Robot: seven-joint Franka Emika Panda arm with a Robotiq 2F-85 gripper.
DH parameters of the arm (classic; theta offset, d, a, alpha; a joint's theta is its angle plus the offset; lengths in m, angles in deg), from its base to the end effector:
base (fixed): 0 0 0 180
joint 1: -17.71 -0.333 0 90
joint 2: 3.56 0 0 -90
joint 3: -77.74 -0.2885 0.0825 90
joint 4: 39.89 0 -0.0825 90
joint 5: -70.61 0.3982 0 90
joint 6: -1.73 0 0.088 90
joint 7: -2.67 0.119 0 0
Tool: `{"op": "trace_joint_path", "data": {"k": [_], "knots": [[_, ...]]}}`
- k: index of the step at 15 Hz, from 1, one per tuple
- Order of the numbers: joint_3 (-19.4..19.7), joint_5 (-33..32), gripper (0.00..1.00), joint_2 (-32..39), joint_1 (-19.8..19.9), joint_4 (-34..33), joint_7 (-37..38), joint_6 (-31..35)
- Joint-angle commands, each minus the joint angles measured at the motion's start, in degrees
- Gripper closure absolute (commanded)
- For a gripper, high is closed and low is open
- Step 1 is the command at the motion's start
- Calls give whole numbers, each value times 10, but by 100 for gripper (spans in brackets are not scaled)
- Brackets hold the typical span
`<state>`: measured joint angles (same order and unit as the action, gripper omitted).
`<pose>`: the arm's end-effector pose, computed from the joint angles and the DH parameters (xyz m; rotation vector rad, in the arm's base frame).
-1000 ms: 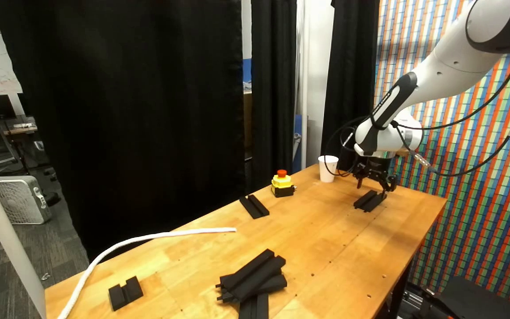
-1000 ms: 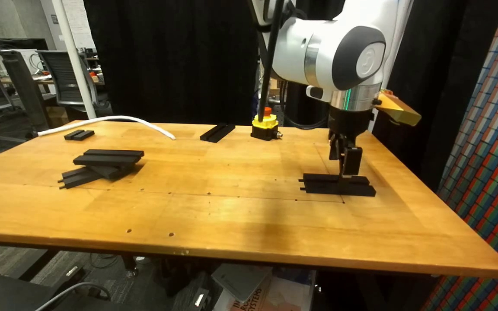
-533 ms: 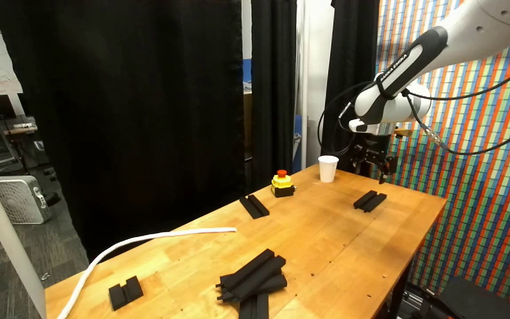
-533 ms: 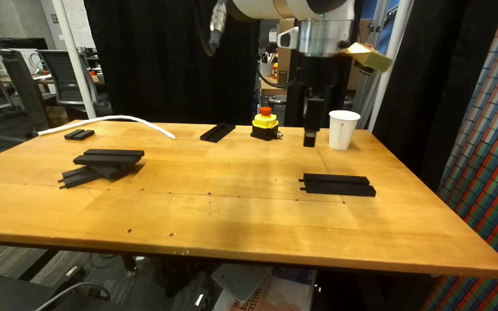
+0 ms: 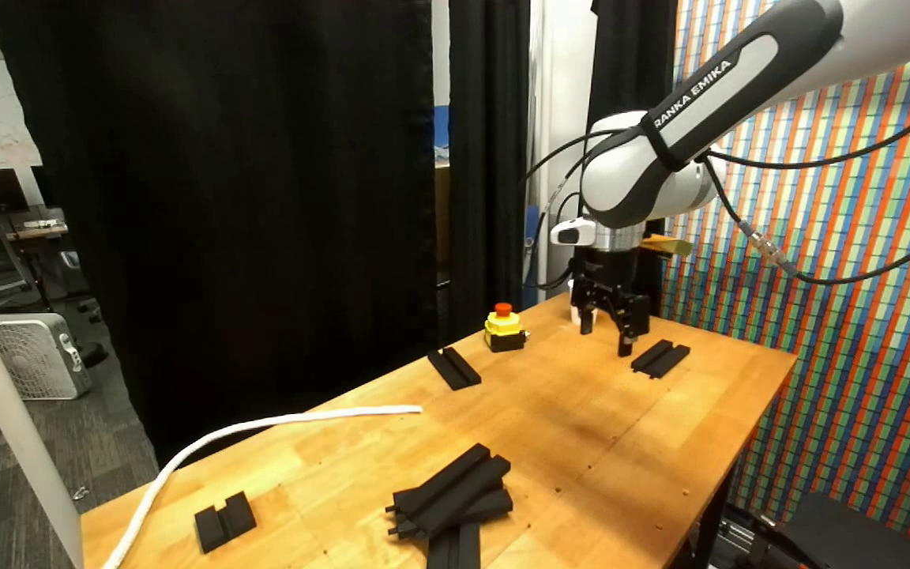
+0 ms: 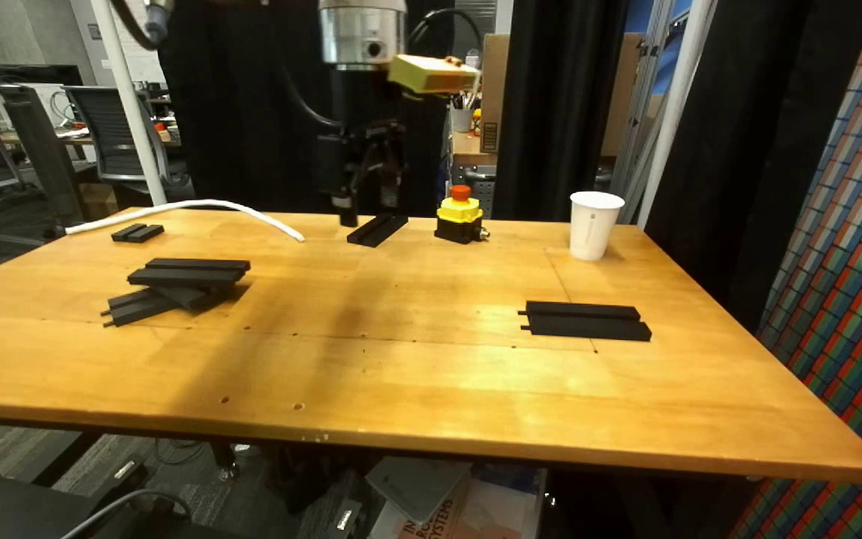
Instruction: Connect three black boards together
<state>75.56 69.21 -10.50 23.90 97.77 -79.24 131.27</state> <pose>0.4869 -0.0352 0.3113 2.4254 1.9916 -0.0487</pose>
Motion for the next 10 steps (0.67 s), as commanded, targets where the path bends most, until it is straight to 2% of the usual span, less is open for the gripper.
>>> {"op": "trace_joint_path", "data": {"k": [1, 5, 10], "knots": [[-36, -2, 0, 4, -70, -6, 140, -15], [-69, -1, 0, 24, -134, -18, 228, -14], [-98, 16, 0, 31, -185, -21, 286, -11]]}}
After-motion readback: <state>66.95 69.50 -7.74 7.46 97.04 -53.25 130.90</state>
